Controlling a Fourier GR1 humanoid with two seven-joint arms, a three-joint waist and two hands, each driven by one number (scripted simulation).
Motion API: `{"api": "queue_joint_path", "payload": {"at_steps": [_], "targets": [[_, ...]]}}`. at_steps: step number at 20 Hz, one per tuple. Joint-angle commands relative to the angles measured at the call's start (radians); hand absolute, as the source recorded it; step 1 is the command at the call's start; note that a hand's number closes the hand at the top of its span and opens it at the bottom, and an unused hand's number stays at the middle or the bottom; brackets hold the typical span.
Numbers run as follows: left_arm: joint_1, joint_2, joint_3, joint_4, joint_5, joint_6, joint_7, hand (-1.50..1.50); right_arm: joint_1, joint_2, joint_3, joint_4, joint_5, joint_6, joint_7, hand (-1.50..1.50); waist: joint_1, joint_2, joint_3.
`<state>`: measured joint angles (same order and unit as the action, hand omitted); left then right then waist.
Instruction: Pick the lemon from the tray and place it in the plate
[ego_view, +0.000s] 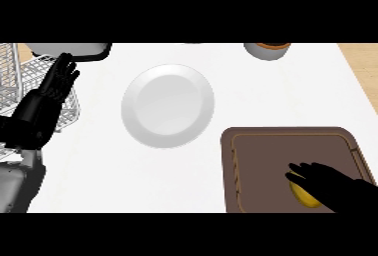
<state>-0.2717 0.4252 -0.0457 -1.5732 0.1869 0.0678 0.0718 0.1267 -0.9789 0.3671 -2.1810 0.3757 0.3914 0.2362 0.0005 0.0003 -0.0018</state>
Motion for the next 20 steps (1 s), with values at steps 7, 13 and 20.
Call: {"api": "queue_joint_path", "payload": {"at_steps": [7, 13, 20], "targets": [[-0.010, -0.045, 0.020, 0.040, -0.060, -0.019, -0.022, 0.00, -0.126, 0.170, 0.070, 0.129, 0.206, 0.109, 0.134, -1.50, 0.000, 0.001, 0.001], [-0.037, -0.053, 0.060, 0.046, -0.029, -0.069, -0.012, 0.00, -0.075, 0.221, 0.098, 0.271, 0.365, 0.045, 0.061, -1.50, -0.005, 0.000, 0.002], [0.070, -0.068, 0.074, -0.035, -0.061, -0.097, -0.014, 0.00, -0.099, 0.277, 0.060, 0.439, 0.416, 0.055, -0.074, -1.50, 0.000, 0.000, 0.002]]}}
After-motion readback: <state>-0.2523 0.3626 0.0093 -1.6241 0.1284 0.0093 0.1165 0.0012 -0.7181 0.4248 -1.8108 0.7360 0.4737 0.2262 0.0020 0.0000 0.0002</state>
